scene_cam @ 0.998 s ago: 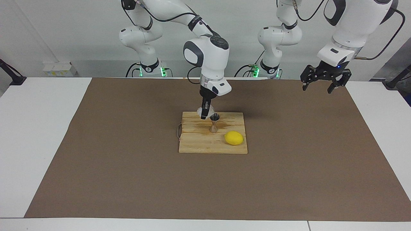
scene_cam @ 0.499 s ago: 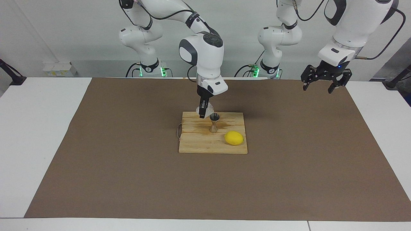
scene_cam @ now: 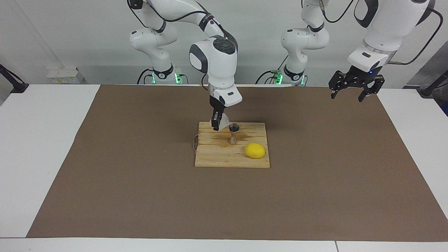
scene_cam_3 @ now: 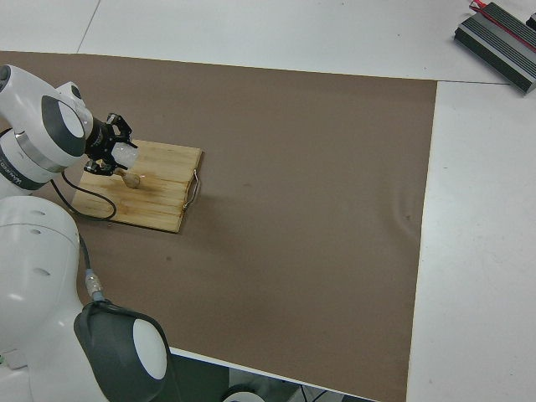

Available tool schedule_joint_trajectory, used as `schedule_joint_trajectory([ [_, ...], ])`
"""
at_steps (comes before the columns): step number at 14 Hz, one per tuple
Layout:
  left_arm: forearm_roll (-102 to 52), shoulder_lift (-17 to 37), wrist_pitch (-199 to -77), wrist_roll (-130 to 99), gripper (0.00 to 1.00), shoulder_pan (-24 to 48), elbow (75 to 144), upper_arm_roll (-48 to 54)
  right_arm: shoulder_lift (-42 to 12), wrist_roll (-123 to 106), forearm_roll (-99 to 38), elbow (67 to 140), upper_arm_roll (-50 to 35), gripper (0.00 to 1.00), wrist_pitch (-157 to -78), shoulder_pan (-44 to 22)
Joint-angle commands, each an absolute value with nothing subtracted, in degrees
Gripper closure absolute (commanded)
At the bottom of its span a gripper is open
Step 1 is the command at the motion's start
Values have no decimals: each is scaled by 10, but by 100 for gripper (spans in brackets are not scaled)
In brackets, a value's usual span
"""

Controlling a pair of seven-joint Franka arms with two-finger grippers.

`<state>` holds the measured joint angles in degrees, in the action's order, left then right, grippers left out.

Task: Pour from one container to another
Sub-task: 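Turn the white cup upright and carry it back with the right gripper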

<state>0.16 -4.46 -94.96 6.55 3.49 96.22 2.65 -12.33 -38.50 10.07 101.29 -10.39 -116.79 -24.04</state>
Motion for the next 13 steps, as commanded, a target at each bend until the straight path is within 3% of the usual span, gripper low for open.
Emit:
schedule_joint_trajectory([
  [1, 2, -45, -955, 73, 0, 36, 957, 22, -111, -435, 64, 1019, -110, 100, -1165, -212],
  [13, 2, -43, -961, 73, 0, 35, 960, 21, -98, -673, -100, 1074, -109, 100, -1178, -77],
])
